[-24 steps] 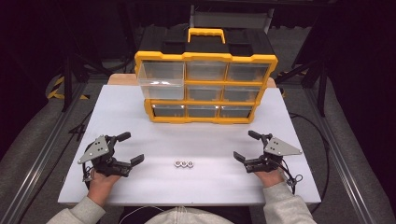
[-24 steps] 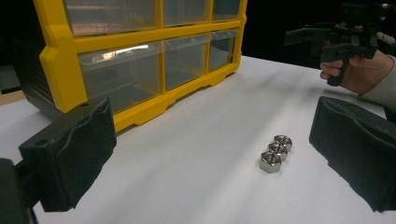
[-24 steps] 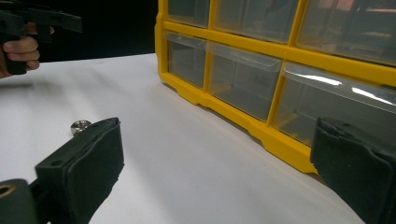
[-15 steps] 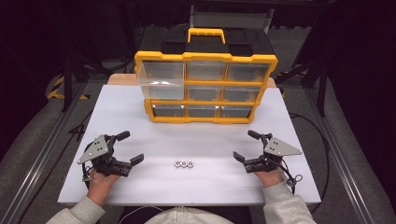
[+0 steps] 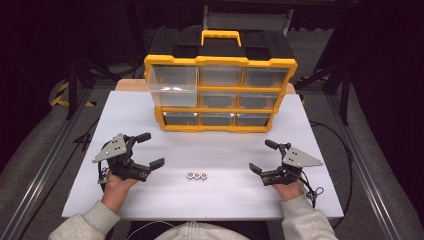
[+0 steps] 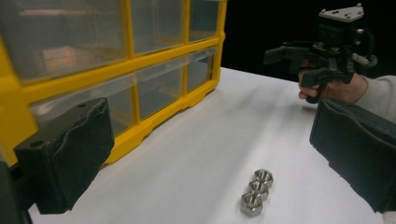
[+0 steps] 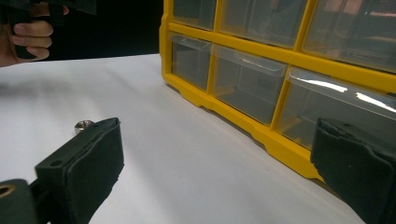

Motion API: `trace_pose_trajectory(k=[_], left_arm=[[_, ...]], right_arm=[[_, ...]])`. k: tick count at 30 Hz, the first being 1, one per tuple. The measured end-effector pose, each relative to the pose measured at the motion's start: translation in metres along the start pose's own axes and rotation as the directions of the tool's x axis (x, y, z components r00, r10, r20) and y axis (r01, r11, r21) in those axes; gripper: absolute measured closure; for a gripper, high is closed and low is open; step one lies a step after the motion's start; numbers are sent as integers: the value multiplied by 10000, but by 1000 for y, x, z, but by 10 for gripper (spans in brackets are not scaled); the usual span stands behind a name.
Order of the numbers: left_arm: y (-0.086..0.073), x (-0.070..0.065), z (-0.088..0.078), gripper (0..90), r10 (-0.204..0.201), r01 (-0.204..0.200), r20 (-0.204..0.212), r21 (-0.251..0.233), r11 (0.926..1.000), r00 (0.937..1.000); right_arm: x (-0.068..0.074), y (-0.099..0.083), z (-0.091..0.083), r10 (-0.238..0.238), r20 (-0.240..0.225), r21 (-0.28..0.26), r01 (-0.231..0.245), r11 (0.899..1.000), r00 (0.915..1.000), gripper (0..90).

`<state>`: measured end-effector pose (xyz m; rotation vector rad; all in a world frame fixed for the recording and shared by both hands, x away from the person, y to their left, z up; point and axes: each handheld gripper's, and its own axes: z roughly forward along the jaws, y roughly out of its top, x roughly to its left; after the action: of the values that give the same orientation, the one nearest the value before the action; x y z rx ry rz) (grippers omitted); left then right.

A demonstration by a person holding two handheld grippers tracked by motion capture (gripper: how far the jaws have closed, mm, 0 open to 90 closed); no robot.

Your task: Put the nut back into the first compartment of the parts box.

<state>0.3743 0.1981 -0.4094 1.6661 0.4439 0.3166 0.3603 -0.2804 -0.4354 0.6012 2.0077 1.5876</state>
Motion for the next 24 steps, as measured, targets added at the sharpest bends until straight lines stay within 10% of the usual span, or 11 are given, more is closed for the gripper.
trace_pose_trajectory(k=[13, 20, 24], left_arm=[[34, -14, 35, 63, 1074, -1198, 1165, 1053, 9872, 9874], [51, -14, 48, 66, 1341, -1729, 1602, 2602, 9500, 9779], [59, -14, 57, 75, 1480, -2085, 1882, 3612, 9089, 9709]], right_arm=[[-1, -1, 0, 194, -122, 99, -193, 9998, 9997, 32], [0, -1, 0, 184, -210, 186, -180, 9997, 9996, 33], [-1, -1, 0, 230, -223, 179, -226, 9996, 9995, 33]])
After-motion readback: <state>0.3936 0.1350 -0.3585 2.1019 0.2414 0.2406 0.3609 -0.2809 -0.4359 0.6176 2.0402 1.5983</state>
